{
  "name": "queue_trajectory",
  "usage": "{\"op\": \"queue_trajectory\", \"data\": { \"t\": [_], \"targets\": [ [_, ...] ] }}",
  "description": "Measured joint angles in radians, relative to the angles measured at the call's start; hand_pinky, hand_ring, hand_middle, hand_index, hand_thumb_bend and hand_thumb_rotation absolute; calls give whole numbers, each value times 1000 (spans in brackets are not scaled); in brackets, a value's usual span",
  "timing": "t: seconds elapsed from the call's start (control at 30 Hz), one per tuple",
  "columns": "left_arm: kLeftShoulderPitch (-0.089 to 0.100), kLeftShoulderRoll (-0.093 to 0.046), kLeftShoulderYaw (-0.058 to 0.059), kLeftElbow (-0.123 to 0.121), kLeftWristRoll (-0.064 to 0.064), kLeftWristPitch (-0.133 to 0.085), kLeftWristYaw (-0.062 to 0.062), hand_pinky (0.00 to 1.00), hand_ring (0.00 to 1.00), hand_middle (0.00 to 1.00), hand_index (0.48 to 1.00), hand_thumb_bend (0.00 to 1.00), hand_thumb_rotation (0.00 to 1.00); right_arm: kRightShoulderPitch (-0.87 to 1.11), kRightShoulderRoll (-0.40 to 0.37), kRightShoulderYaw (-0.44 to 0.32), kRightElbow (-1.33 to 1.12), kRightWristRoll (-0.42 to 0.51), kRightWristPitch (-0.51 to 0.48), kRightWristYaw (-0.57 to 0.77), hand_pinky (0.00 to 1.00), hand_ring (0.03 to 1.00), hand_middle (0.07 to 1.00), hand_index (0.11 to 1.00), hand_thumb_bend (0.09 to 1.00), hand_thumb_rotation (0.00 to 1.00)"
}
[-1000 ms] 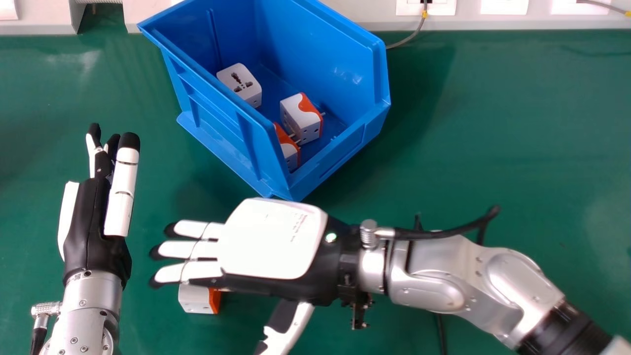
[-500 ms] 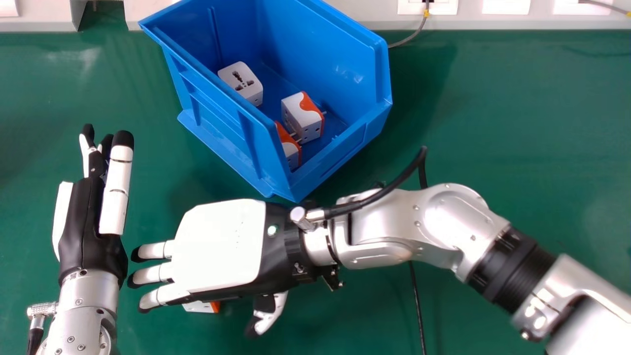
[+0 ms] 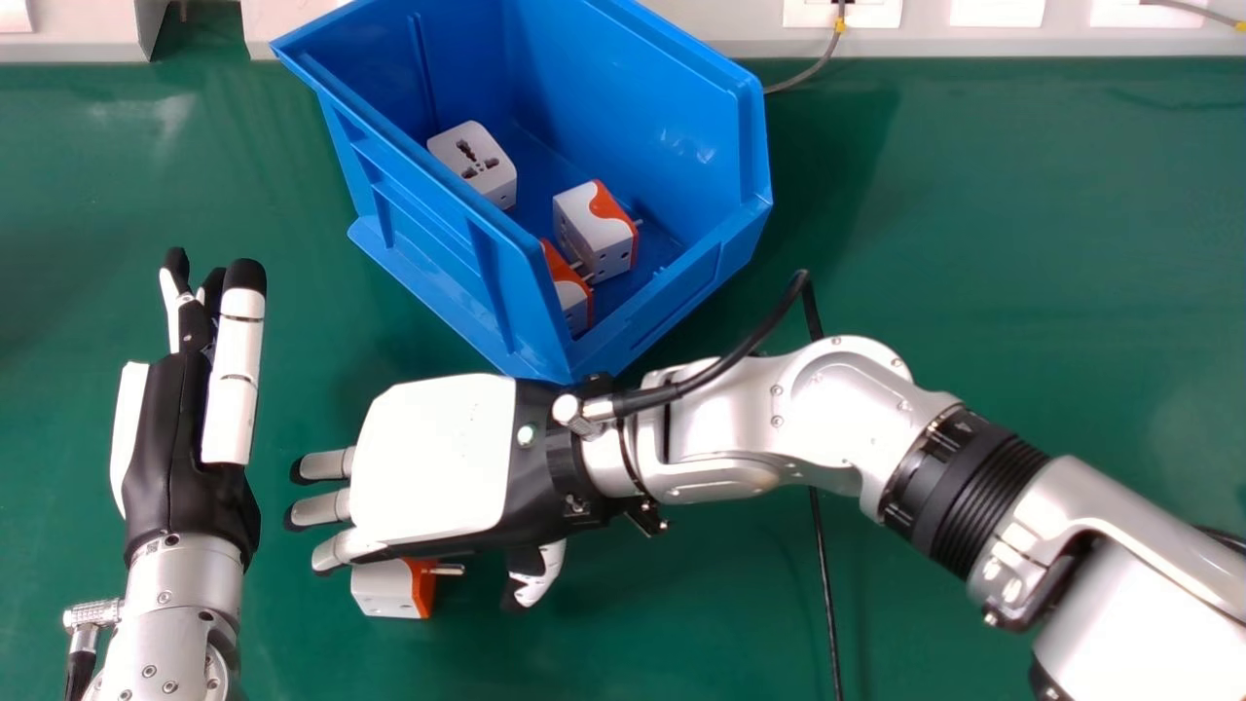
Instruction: Pick all objects and put in blue box
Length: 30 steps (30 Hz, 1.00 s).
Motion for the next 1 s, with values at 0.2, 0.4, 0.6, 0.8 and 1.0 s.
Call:
{"op": "queue_trajectory", "data": {
  "t": [0.2, 0.4, 0.6, 0.8, 1.0],
  "targets": [
    [1, 0, -1, -2, 0, 0, -2, 1000, 1000, 1000, 1000, 553, 930, -2, 8, 11, 4, -15, 40, 1, 0, 997, 984, 902, 441, 284],
    [1, -1, -11, -7, 5, 2, -2, 1000, 1000, 1000, 1000, 552, 930, -2, 19, 24, 6, -28, 77, 6, 0, 1000, 997, 979, 659, 537],
    [1, 0, -12, -7, 7, 2, -2, 1000, 1000, 1000, 1000, 552, 930, -2, 17, 47, 3, -55, 96, 5, 0, 1000, 999, 992, 702, 621],
    [1, 0, -13, -8, 10, 2, -2, 1000, 1000, 1000, 1000, 551, 931, -2, 18, 56, 1, -67, 111, 5, 0, 1000, 1000, 999, 718, 702],
    [1, 0, -14, -8, 10, 2, -4, 1000, 1000, 1000, 1000, 545, 930, -2, 18, 65, -4, -68, 115, 5, 0, 1000, 1000, 1000, 718, 725]
  ]
}}
